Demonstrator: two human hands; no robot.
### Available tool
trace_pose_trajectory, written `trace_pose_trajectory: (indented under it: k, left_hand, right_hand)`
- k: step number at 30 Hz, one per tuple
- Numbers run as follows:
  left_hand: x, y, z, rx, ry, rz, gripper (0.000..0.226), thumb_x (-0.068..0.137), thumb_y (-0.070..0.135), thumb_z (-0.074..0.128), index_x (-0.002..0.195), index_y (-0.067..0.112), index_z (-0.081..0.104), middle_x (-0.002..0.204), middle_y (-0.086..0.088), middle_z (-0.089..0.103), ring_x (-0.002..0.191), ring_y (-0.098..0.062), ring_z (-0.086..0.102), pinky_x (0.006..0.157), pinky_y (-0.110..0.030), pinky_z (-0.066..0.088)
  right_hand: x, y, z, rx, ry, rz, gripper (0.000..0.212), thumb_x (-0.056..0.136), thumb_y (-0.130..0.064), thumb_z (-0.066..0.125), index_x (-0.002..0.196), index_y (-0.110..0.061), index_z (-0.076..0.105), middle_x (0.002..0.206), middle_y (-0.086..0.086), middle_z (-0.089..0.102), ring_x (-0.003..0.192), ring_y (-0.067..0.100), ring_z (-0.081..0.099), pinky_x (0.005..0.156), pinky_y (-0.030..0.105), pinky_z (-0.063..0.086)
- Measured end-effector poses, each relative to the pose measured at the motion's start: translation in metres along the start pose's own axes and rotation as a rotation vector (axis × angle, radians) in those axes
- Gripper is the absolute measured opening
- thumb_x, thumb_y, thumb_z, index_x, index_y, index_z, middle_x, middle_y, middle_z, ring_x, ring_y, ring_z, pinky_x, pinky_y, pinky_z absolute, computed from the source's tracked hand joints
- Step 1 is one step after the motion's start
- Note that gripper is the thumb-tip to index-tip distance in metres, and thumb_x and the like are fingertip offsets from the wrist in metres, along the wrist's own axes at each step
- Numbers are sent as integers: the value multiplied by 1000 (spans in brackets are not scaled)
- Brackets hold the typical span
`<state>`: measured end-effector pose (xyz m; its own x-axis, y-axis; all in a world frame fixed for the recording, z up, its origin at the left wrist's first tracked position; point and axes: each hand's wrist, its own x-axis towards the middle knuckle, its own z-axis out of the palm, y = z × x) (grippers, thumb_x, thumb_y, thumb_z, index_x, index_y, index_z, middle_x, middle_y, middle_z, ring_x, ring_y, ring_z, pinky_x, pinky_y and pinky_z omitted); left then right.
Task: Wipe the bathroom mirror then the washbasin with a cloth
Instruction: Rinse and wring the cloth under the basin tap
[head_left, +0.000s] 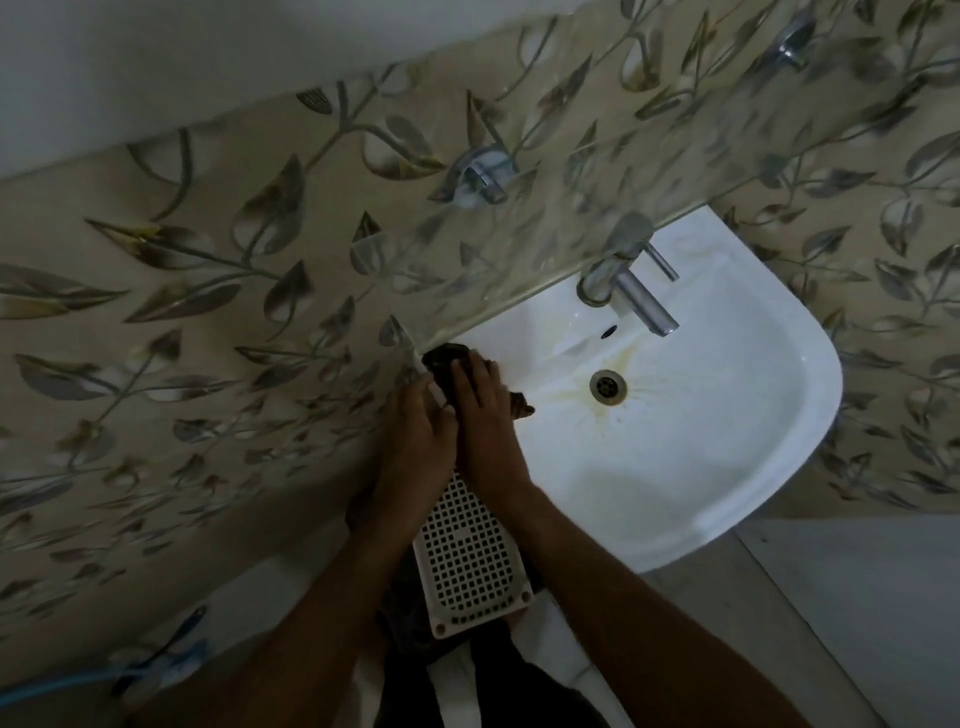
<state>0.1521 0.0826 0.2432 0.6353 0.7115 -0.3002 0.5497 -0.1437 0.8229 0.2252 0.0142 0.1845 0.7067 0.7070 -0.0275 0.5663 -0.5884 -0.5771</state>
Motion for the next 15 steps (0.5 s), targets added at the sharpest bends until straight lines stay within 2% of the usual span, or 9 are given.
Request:
trace_pose_trajectory:
  k: [1,2,5,6,9,12,15]
  left_hand:
    - [3,0,1,14,12,17,42,101,27,50,142,23,44,144,-1,45,125,-16,52,102,-36,49]
    - [5,1,2,37,10,26,41,101,26,50,142,22,45,144,-2,45,127,-17,51,103,-36,49]
    - [12,0,6,87,-10,62,31,100,19,51,130,19,57,132,-3,51,112,-13,54,88,-18,43]
    - [14,-1,8,94,-14,75,30,98,16,52,128,18,59,129,-4,52,111,-13,54,88,-20,42]
    - [16,-4,16,102,-11,106,30,96,13,55,125,17,61,127,-6,54,117,-24,56,99,-39,49]
    - [11,-4,17,100,-49,118,29,95,17,57,123,22,61,120,9,48,116,-21,56,101,-42,50]
    - [6,-6,18,97,-69,161,30,95,17,57,124,23,60,125,9,47,116,-19,54,103,-43,49]
  right_hand:
    - [-4,2,1,-5,-4,-40,64,101,-19,51,157,-14,21,166,9,11,154,30,2,125,45,8]
    - [-3,7,1,-1,1,-66,62,102,-20,49,157,-16,21,167,7,9,154,28,-2,125,45,7]
    - [21,25,-3,-73,9,-118,58,101,-27,50,155,-20,29,165,6,18,154,30,5,125,49,11]
    - [31,30,-7,-96,10,-131,57,101,-29,51,154,-21,32,164,6,21,154,32,8,124,50,13]
    - [59,55,-18,-146,65,-169,51,101,-22,50,150,-21,40,161,7,31,152,36,16,121,54,21]
    - [82,82,-42,-132,134,-92,52,96,-8,48,147,-17,43,158,11,33,148,36,24,118,54,26]
    - [100,109,-66,-78,212,43,50,94,-6,50,142,-18,46,153,12,36,142,35,32,114,56,33]
